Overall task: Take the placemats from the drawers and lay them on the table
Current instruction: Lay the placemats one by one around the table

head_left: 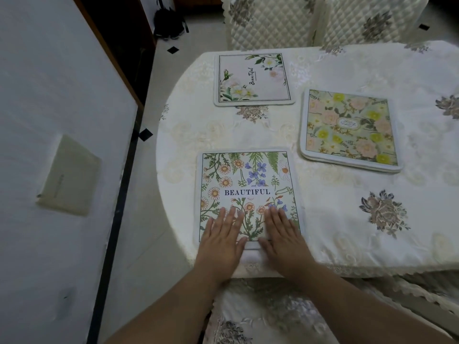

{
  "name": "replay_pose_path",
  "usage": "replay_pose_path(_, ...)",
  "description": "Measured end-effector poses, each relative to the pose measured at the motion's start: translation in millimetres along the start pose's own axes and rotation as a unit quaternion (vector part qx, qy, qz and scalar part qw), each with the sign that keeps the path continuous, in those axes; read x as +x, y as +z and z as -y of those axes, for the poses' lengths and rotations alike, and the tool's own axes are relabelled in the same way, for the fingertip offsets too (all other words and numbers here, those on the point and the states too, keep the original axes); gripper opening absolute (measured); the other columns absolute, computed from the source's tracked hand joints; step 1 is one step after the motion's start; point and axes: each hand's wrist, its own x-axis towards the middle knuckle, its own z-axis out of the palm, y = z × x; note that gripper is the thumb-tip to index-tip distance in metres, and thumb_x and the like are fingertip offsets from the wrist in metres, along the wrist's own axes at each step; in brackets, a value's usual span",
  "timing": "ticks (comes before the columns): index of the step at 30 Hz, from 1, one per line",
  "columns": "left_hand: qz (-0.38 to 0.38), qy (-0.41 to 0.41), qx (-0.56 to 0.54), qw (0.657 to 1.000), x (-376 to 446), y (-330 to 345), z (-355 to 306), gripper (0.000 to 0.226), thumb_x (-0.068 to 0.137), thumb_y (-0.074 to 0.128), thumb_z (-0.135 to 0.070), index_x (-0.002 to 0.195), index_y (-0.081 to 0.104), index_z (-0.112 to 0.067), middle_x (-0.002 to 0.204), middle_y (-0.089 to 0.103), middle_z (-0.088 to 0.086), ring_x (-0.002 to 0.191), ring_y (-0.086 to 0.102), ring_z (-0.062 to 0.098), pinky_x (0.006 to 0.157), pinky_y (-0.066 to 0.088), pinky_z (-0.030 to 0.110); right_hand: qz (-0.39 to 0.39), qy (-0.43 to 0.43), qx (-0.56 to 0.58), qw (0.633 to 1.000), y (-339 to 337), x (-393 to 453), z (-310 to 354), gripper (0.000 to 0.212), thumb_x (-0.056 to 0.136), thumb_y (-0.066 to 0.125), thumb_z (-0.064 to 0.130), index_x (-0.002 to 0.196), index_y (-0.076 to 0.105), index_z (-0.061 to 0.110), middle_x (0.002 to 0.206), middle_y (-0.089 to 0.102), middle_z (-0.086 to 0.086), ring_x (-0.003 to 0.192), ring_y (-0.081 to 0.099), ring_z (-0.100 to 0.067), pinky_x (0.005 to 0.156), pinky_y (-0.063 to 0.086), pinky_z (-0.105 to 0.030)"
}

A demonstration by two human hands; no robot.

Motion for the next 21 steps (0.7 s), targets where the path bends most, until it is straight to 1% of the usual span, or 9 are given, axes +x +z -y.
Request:
replay_pose_path(6,-0.013,-0.051,-0.010,0.999,-9.5,-4.5,29.9,0.068,0.106,0.009,-0.057,0.160,-0.020,-0.027,0.166,-0.027,-0.005,0.151,-0.031,0.013,0.124,-0.012,0.042,-0.028,0.056,0.023,0.998,-2.1,-12.4,-27.0,0.073,0.102,0.016,0.061,0.154,-0.023,0.027,0.159,-0.034,0.009,0.144,-0.034,-0.007,0.123,-0.009,-0.037)
replay_pose_path(10,-0.002,-0.064,-0.016,0.998,-13.9,-8.1,41.1,0.070,0.106,0.007,-0.057,0.159,-0.022,-0.023,0.166,-0.029,-0.004,0.150,-0.032,0.012,0.124,-0.011,0.042,-0.028,0.062,0.033,0.997,-6.7,-15.4,-36.4,0.076,0.101,0.021,0.064,0.157,-0.015,0.029,0.163,-0.023,0.010,0.148,-0.025,-0.006,0.125,0.000,-0.036)
replay_pose_path(11,0.001,-0.068,-0.015,0.998,-13.5,-10.0,40.5,0.070,0.105,0.006,-0.057,0.158,-0.024,-0.022,0.166,-0.030,-0.003,0.150,-0.034,0.012,0.125,-0.012,0.042,-0.042,0.066,0.031,0.996,-9.9,-14.3,-35.9,0.077,0.099,0.026,0.064,0.160,-0.005,0.028,0.166,-0.013,0.008,0.152,-0.014,-0.009,0.125,0.006,-0.036)
replay_pose_path(12,0.001,-0.076,-0.018,0.997,-11.8,-12.5,39.5,0.070,0.105,0.004,-0.057,0.158,-0.025,-0.021,0.165,-0.031,-0.001,0.149,-0.035,0.013,0.125,-0.013,0.043,-0.066,0.072,0.028,0.995,-15.1,-12.0,-34.4,0.077,0.096,0.034,0.064,0.160,0.012,0.027,0.168,0.005,0.005,0.152,0.002,-0.015,0.123,0.014,-0.037)
replay_pose_path(13,-0.003,-0.088,-0.025,0.996,-7.6,-16.5,38.0,0.070,0.105,0.002,-0.056,0.158,-0.025,-0.019,0.165,-0.031,0.001,0.149,-0.035,0.014,0.125,-0.013,0.043,-0.096,0.078,0.031,0.992,-21.3,-7.6,-33.3,0.073,0.092,0.041,0.062,0.154,0.033,0.025,0.161,0.027,0.002,0.147,0.020,-0.021,0.119,0.025,-0.038)
replay_pose_path(14,-0.010,-0.100,-0.035,0.994,-1.5,-21.2,36.3,0.069,0.105,0.001,-0.055,0.158,-0.024,-0.018,0.166,-0.030,0.002,0.149,-0.035,0.015,0.125,-0.013,0.043,-0.126,0.079,0.038,0.988,-28.8,-0.8,-31.7,0.065,0.089,0.047,0.058,0.143,0.048,0.023,0.149,0.041,0.000,0.138,0.033,-0.023,0.113,0.032,-0.040)
replay_pose_path(15,-0.019,-0.105,-0.044,0.993,6.9,-27.2,34.4,0.069,0.105,0.001,-0.054,0.159,-0.021,-0.018,0.166,-0.028,0.002,0.150,-0.034,0.016,0.126,-0.013,0.042,-0.147,0.078,0.044,0.985,-36.7,7.9,-29.4,0.056,0.087,0.051,0.054,0.133,0.055,0.023,0.141,0.047,0.000,0.131,0.038,-0.024,0.109,0.035,-0.040)
replay_pose_path(17,-0.043,-0.085,-0.052,0.994,31.2,-41.3,29.4,0.068,0.107,0.008,-0.051,0.161,-0.014,-0.017,0.168,-0.022,0.003,0.152,-0.028,0.018,0.126,-0.010,0.041,-0.158,0.068,0.051,0.984,-51.9,30.5,-22.9,0.047,0.090,0.056,0.044,0.131,0.056,0.021,0.143,0.046,-0.002,0.134,0.037,-0.023,0.111,0.032,-0.040)
replay_pose_path(21,-0.053,-0.035,-0.084,0.994,95.3,-72.2,12.5,0.067,0.108,0.025,-0.042,0.164,-0.002,-0.016,0.171,-0.010,0.003,0.157,-0.013,0.021,0.128,0.000,0.042,-0.134,0.037,0.093,0.986,-77.3,84.7,0.8,0.057,0.099,0.052,0.036,0.149,0.041,0.011,0.159,0.031,-0.009,0.148,0.021,-0.025,0.121,0.015,-0.038)
